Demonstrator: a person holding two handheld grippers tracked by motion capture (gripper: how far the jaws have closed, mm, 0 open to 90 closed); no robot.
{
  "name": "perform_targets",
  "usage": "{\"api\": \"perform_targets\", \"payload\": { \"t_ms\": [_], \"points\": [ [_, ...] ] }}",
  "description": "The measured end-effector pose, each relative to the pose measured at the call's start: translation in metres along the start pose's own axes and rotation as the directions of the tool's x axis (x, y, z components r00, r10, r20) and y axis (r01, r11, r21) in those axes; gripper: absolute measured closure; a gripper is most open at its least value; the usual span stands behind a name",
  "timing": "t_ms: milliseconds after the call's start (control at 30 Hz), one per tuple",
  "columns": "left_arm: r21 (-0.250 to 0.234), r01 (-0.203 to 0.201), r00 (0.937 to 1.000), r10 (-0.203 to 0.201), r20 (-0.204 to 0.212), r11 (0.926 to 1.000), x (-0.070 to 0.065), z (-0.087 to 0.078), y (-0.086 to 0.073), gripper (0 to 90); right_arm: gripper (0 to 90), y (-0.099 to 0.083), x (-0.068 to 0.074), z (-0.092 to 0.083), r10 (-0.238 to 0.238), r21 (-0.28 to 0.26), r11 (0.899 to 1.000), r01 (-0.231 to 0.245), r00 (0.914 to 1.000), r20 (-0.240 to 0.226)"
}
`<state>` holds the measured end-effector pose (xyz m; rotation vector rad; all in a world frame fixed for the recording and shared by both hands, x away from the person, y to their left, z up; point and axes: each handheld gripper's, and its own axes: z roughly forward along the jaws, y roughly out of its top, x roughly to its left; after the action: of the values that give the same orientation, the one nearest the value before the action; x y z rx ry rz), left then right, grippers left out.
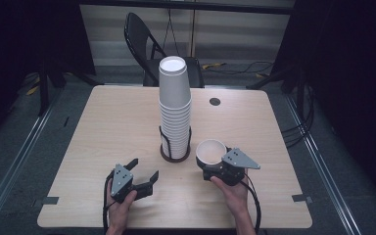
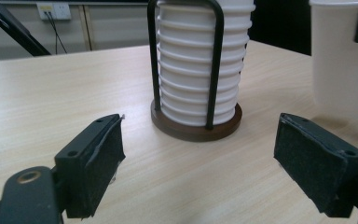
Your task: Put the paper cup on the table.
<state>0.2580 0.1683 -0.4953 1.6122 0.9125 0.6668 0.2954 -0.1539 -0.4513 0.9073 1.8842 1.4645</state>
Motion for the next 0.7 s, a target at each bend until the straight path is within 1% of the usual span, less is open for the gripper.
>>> {"api": "perform_targets", "payload": {
  "t_ms": [33,67,100,200,267,300,367,400,433,500,533,600,633,700],
  "points": [
    [0.000,0.000,1.0000,0.000,-0.004,1.0000,0.000,0.000,0.000,15.5,12.2,0.001,-0.003,0.001,0.007,0.003,1.000,-0.007,0.9999,0.010],
    [0.000,-0.001,1.0000,0.001,-0.009,1.0000,0.000,0.000,0.000,15.5,12.3,0.003,-0.008,0.004,0.023,-0.006,1.000,-0.023,0.9996,0.014],
    [-0.001,-0.004,0.9999,0.004,-0.010,1.0000,-0.001,0.000,0.000,15.5,12.3,0.003,-0.008,0.004,0.023,-0.006,1.000,-0.023,0.9996,0.014],
    [0.016,0.000,0.9998,0.000,-0.018,0.9999,-0.001,0.002,0.001,15.4,12.2,0.006,-0.019,0.009,0.051,-0.011,0.999,-0.051,0.9982,0.032],
    [0.011,-0.010,0.9996,0.010,-0.027,0.9999,-0.001,0.002,0.001,15.5,12.2,0.010,-0.027,0.014,0.072,-0.024,0.997,-0.071,0.9963,0.048],
    [0.003,-0.004,0.9998,0.005,-0.022,1.0000,-0.001,0.002,0.000,15.5,12.2,0.010,-0.027,0.014,0.072,-0.024,0.997,-0.071,0.9963,0.048],
    [-0.013,-0.001,0.9995,0.001,-0.032,0.9999,-0.001,0.000,0.000,15.5,12.2,0.012,-0.033,0.018,0.085,-0.025,0.996,-0.083,0.9948,0.056],
    [-0.018,0.003,0.9995,-0.003,-0.030,0.9998,0.000,-0.001,-0.001,15.5,12.2,0.012,-0.036,0.020,0.087,-0.024,0.996,-0.086,0.9944,0.059],
    [-0.026,0.016,0.9996,-0.016,-0.024,0.9995,0.000,-0.001,-0.001,15.5,12.2,0.013,-0.038,0.022,0.093,-0.023,0.995,-0.092,0.9936,0.064],
    [-0.034,0.028,0.9993,-0.029,-0.023,0.9990,0.001,-0.002,-0.001,15.6,12.2,0.015,-0.043,0.025,0.096,-0.033,0.995,-0.094,0.9927,0.072],
    [-0.034,0.038,0.9990,-0.039,-0.021,0.9987,0.001,-0.002,-0.001,15.6,12.2,0.016,-0.044,0.026,0.104,-0.035,0.994,-0.102,0.9918,0.073],
    [-0.033,0.027,0.9992,-0.028,-0.027,0.9991,0.001,-0.002,-0.001,15.6,12.2,0.018,-0.048,0.030,0.108,-0.040,0.994,-0.105,0.9908,0.082],
    [-0.035,0.028,0.9992,-0.029,-0.027,0.9990,0.001,-0.002,-0.001,15.6,12.2,0.019,-0.050,0.032,0.117,-0.043,0.993,-0.114,0.9898,0.081],
    [-0.039,0.025,0.9993,-0.026,-0.027,0.9989,0.001,-0.002,-0.002,15.6,12.2,0.021,-0.052,0.035,0.113,-0.045,0.993,-0.109,0.9901,0.083]
  ]
}}
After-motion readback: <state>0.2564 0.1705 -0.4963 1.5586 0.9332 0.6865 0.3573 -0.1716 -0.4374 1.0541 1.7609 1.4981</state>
